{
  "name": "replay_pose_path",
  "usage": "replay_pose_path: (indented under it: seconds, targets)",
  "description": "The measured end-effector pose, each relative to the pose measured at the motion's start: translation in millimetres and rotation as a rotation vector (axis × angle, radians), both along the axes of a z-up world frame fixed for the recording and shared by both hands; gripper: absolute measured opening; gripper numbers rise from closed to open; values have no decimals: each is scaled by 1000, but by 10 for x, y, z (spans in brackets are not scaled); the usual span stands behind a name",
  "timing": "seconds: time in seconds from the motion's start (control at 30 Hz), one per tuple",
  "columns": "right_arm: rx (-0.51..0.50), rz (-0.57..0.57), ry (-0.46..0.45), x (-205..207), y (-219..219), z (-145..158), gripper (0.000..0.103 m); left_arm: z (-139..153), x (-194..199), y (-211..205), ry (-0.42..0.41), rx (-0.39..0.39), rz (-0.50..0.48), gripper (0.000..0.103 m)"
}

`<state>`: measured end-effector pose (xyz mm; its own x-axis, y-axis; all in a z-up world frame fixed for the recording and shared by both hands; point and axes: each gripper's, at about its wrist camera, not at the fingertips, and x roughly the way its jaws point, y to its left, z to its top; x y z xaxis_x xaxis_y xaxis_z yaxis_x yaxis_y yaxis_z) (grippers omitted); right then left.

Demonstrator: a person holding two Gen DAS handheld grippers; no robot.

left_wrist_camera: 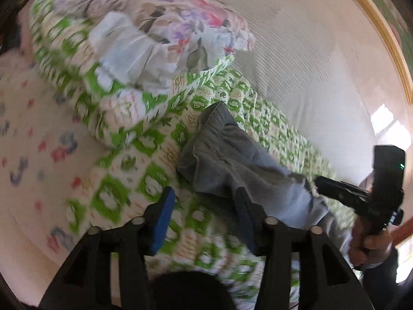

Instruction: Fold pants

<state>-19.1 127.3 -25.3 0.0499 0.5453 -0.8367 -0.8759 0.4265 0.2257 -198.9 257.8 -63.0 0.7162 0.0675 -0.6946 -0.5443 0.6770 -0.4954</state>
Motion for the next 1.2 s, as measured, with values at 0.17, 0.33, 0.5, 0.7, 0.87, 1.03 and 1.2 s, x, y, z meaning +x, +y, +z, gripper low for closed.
replay_pose_path:
  seconds: [0.17, 0.33, 0.5, 0.7, 0.87, 1.03, 1.2]
  targets:
    - [-15, 67, 33, 208, 516, -93, 41, -162, 138, -105, 4, -112, 41, 59]
    - [-65, 117, 53, 461, 1026, -271, 47, -417, 385, 110, 15, -168, 99, 59]
    - [-119, 172, 55, 667, 1469, -485, 55, -667, 543, 357, -24, -271, 112, 60]
    - [-174, 227, 108, 798, 1881, -873, 56, -810, 705, 395, -41, -310, 118, 64]
    - [-172, 258, 145, 764, 1938, -1031, 26, -846, 844, 394, -45, -276, 123, 65]
    - [-13, 307, 171, 706, 1719, -598, 15, -647, 780, 279, -95, -234, 101, 30]
    - [185, 439, 210, 548, 1449, 13, 15, -6, 398, -94, -213, -150, 67, 27]
